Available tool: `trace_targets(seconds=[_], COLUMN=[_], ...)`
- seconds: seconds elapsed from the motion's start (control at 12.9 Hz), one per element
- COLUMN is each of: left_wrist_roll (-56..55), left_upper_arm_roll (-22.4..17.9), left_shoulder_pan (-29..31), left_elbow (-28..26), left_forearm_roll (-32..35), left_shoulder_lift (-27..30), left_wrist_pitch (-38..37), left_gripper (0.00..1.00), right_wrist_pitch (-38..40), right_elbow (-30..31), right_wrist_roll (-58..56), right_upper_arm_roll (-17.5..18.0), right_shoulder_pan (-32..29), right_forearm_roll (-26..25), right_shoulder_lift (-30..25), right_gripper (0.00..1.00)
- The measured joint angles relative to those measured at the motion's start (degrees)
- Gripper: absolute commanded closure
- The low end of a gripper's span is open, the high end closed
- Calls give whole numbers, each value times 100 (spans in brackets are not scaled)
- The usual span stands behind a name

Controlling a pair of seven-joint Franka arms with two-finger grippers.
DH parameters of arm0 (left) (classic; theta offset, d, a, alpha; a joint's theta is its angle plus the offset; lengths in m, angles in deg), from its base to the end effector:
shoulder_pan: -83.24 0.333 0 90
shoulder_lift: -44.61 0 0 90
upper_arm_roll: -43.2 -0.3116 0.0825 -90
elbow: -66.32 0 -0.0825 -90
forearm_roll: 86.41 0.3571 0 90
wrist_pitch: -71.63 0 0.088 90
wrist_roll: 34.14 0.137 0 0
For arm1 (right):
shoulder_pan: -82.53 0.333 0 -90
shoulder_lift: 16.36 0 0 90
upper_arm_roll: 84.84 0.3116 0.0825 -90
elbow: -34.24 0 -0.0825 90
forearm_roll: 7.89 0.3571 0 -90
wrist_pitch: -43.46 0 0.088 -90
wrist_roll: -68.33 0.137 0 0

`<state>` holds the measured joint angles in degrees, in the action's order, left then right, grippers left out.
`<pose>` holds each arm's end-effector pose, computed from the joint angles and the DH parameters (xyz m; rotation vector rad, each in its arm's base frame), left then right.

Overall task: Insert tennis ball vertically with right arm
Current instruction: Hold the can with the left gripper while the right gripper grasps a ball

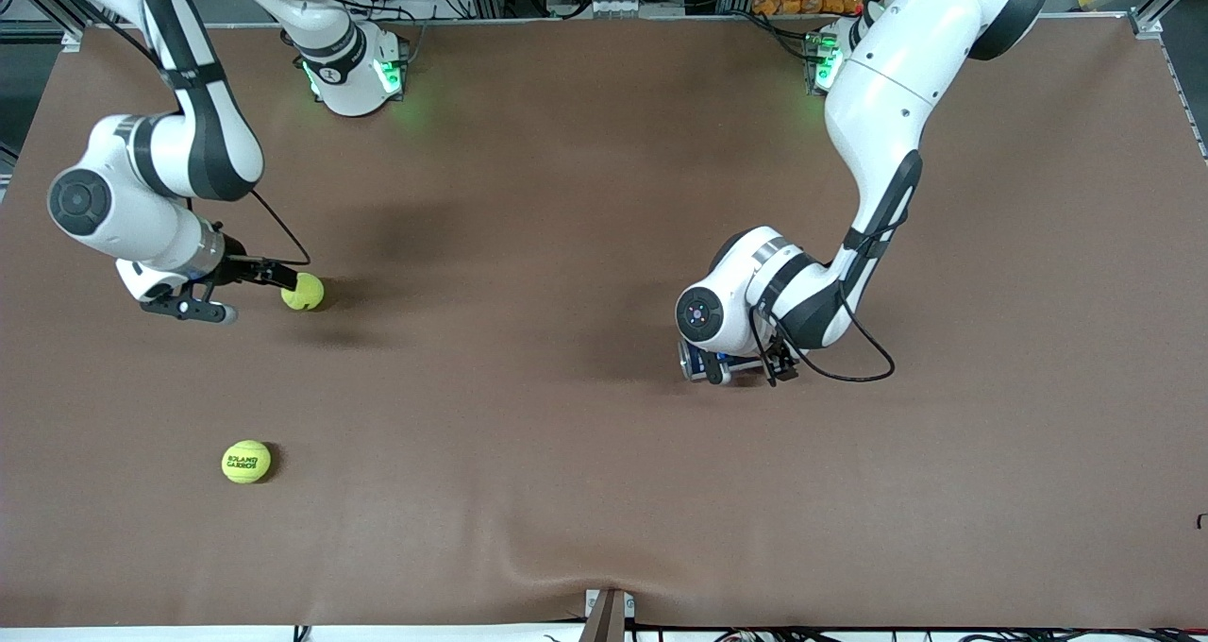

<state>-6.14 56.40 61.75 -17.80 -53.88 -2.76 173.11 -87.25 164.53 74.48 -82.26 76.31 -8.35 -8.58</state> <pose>0.5595 -0.2901 0.1598 -2.1394 1.6631 0.6431 0.4926 -0.0316 0.2729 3.1220 -0.2586 -0.2012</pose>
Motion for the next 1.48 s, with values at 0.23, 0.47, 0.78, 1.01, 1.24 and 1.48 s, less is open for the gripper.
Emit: trace_targets(seconds=[0.23, 0.47, 0.78, 1.01, 1.24, 1.48], left_wrist_roll=[0, 0, -2, -4, -9, -109], left_upper_arm_roll=[0, -1, -5, -5, -3, 32], left_shoulder_pan=[-13, -75, -148, -162, -168, -231], left_elbow=[4, 4, 6, 12, 20, 102], left_forearm_roll=[14, 20, 48, 50, 50, 50], left_shoulder_lift=[0, 0, -6, -6, -7, -6], left_wrist_pitch=[-5, -13, -50, -68, 7, 448], left_gripper=[9, 21, 25, 24, 24, 24], right_wrist_pitch=[-282, -601, -832, -1068, -1144, -1145], right_elbow=[2, 79, 321, 340, 340, 340], right_wrist_roll=[0, 0, 0, 0, 0, 0], right_upper_arm_roll=[0, 0, -1, -2, -2, -2], right_shoulder_pan=[-14, -16, -24, -35, -40, -41], right_forearm_roll=[0, 0, 3, 3, 3, 3], right_shoulder_lift=[285, 515, 719, 963, 1060, 1060], right_gripper=[0, 0, 0, 0, 0, 0])
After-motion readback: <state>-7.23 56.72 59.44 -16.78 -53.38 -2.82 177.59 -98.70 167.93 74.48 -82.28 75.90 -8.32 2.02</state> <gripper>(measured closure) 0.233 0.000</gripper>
